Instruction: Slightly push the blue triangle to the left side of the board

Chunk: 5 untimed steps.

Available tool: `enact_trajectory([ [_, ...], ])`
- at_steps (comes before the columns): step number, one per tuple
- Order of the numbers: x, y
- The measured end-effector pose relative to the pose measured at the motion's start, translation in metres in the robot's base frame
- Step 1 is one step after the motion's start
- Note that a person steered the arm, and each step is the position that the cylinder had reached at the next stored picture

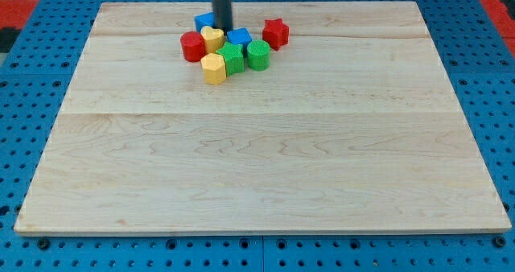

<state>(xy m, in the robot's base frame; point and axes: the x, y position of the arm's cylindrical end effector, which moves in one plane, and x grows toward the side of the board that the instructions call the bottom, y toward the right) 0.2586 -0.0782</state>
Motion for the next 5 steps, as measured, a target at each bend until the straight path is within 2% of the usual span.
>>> enact_trajectory([
  [1,-0.027,-0.053],
  [2,-0.043,-0.058],
  [3,-0.057,-0.019],
  [4,-0.067,-0.021],
  [5,-0.066,-0.050],
])
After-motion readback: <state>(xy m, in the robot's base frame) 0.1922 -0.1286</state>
